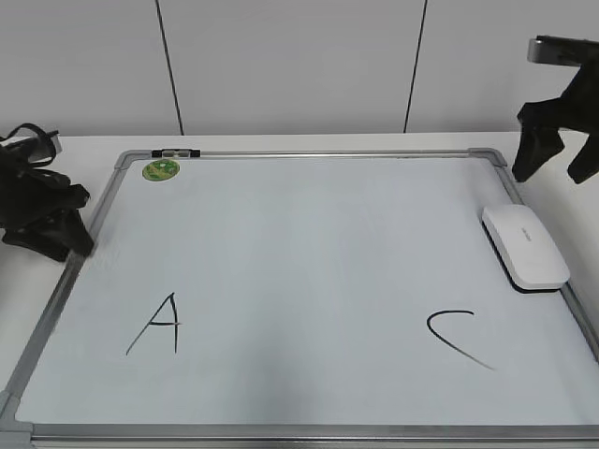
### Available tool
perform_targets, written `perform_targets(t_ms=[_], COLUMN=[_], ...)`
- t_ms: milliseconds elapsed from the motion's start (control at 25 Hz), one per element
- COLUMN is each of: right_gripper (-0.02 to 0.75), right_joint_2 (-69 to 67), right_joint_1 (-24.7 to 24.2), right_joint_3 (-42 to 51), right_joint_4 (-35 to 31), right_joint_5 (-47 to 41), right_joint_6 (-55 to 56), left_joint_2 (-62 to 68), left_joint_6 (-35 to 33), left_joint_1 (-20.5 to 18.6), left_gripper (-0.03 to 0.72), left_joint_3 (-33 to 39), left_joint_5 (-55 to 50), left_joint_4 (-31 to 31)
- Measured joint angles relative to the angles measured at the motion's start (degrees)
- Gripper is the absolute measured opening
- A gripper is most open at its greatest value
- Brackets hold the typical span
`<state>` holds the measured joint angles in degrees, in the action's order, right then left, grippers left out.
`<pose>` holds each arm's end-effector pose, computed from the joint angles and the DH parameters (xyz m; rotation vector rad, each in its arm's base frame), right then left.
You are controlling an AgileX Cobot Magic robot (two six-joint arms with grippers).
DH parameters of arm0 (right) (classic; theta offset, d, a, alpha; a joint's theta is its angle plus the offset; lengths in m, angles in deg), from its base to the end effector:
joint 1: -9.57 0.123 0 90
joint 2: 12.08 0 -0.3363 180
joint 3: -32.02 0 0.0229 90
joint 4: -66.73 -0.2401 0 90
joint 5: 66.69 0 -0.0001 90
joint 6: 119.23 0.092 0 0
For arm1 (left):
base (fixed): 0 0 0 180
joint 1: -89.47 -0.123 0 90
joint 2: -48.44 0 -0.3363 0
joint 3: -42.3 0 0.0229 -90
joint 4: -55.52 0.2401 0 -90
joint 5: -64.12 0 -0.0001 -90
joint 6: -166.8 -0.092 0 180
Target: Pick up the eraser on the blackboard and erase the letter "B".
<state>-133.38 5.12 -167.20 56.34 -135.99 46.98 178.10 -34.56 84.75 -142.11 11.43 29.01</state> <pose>0.4282 -0.0177 0.2929 -0.1649 2.9533 0.2201 0.4328 0.0029 0.1764 0.0199 2.9765 -0.5335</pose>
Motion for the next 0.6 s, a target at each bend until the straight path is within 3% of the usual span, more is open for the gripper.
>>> perform_targets(t_ms=[120, 200, 440, 600], right_gripper=[0.599, 0.596, 0.596, 0.596], right_joint_2=[1.1, 1.89, 7.8, 13.88], right_joint_1=[0.0, 0.0, 0.0, 0.0], right_joint_3=[-0.62, -0.72, -0.85, -0.71], right_joint_4=[0.0, 0.0, 0.0, 0.0], right_joint_5=[-0.28, -0.43, -0.61, -0.93], right_joint_6=[0.0, 0.0, 0.28, 1.75], left_joint_2=[0.0, -0.51, -4.1, -9.38], left_joint_6=[0.0, 0.0, 4.29, 6.22], left_joint_1=[0.0, 0.0, 0.0, 0.61], left_gripper=[0.421, 0.482, 0.521, 0.522], left_joint_3=[-2.6, -5.27, -14.65, -16.2], left_joint_5=[-1.81, -4.29, -15.19, -16.3], left_joint_4=[-0.04, -0.04, -0.04, 0.69])
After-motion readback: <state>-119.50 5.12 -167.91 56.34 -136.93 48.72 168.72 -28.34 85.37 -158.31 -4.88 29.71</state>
